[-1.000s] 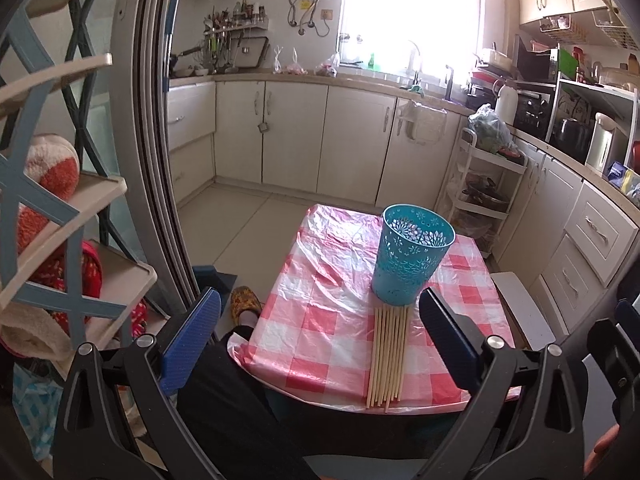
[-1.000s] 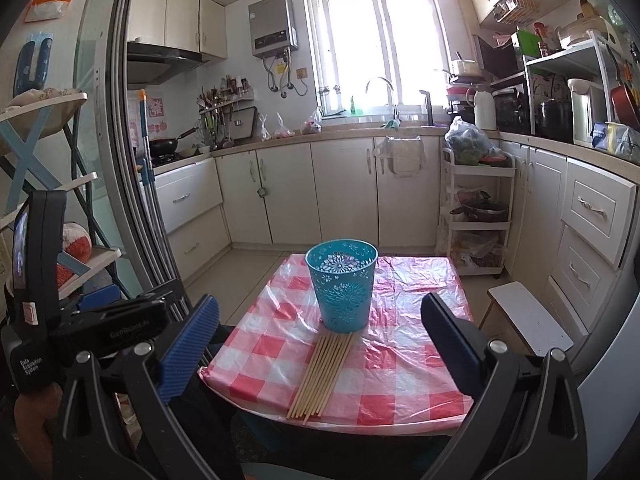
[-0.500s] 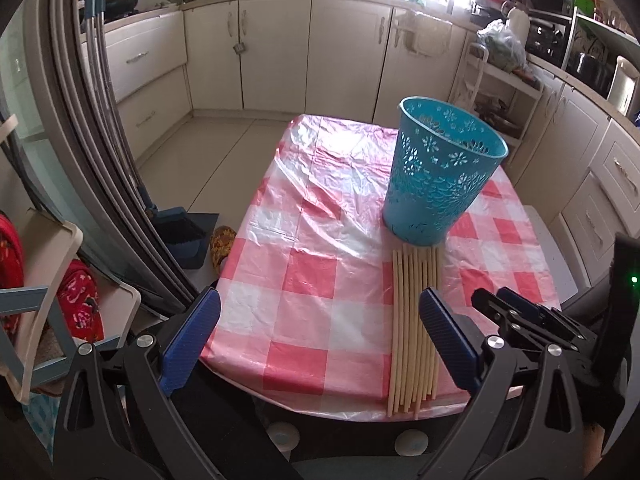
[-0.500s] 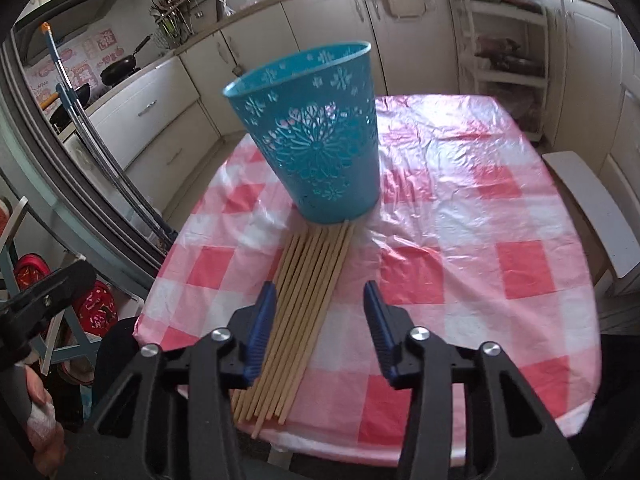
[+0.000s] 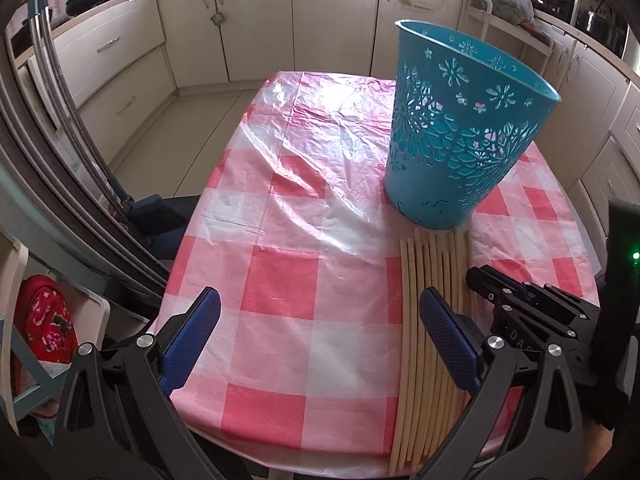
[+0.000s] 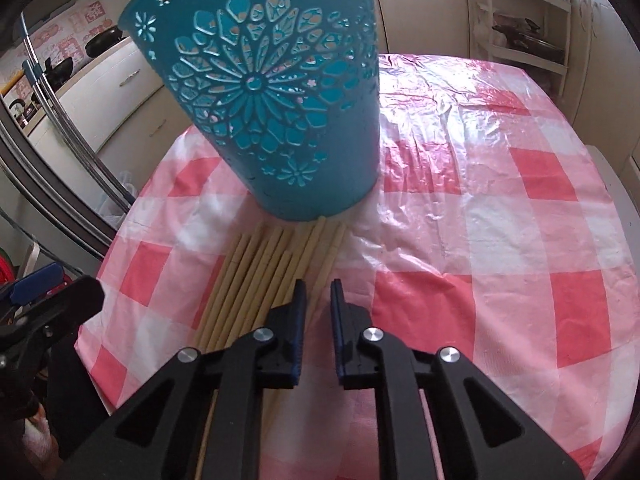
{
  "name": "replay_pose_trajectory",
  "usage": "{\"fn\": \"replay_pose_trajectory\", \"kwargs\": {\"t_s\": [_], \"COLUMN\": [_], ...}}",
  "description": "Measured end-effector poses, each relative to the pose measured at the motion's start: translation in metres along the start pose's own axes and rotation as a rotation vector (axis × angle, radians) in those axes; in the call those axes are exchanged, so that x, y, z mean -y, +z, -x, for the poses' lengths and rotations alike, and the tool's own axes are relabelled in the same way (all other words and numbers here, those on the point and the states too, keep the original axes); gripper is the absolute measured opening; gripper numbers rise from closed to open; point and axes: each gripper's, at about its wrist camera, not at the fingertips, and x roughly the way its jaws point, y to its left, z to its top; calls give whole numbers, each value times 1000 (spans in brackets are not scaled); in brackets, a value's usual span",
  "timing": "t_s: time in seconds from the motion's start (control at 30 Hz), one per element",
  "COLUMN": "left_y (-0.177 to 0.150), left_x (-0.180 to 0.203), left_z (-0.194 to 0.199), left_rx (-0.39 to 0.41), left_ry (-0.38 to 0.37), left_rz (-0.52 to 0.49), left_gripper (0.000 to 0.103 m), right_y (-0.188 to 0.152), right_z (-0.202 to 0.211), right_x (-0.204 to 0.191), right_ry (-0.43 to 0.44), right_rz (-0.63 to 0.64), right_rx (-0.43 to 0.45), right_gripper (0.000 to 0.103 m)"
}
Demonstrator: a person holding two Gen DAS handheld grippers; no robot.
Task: Organize utensils
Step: 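Lower the left tool onto the chopstick bundle and grasp one chopstick, then lift the chopstick with the left tool and drop it into the teal basket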
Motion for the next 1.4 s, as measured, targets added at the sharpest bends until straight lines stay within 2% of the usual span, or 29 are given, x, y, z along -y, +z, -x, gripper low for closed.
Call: {"fn": "replay_pose_trajectory", "kwargs": {"t_s": [0.13, 0.33, 0.4, 0.5, 0.6, 0.67, 0.87, 0.97, 1.03, 1.07, 1.13, 1.2, 1.27, 1.4], "left_y": [5, 7, 7, 8, 9, 8, 10, 13, 15, 15, 17, 20, 24, 37], "left_x": [12, 20, 21, 23, 28, 31, 31, 38, 45, 47, 57, 59, 50, 24], "left_z": [-21, -43, -49, -53, -59, -64, -69, -68, -67, -67, -67, -68, -66, -29], "left_rx": [-22, -52, -58, -60, -68, -76, -85, -80, -78, -78, -96, -122, -145, -85], "left_ry": [9, 27, 32, 32, 43, 56, 42, 14, -48, -61, -95, -124, -181, -282], "left_rz": [-22, -55, -65, -68, -88, -98, -91, -109, -128, -140, -180, -186, -137, -39], "left_gripper": [96, 95, 95, 95, 95, 94, 85, 68, 37, 31, 6, 5, 5, 5], "right_y": [7, 12, 12, 10, 7, 5, 5, 2, 2, 2, 2, 1, 0, 0], "right_z": [-5, -6, -3, -1, -1, -2, -3, -4, -4, -5, -5, -5, -5, -5], "right_x": [-6, -9, 1, 11, 10, 7, 12, 9, 9, 9, 11, 12, 14, 18], "right_ry": [-15, -59, -62, -22, -6, 9, 41, 42, 45, 48, 59, 72, 85, 98], "right_rz": [29, 172, 170, 126, 114, 110, 93, 92, 93, 94, 89, 85, 81, 74], "right_rx": [-10, -59, -63, -42, -13, -5, 9, 18, 22, 25, 32, 47, 64, 68], "right_gripper": [10, 9, 9, 9, 13, 17, 17, 17, 17, 17, 17, 17, 17, 17]}}
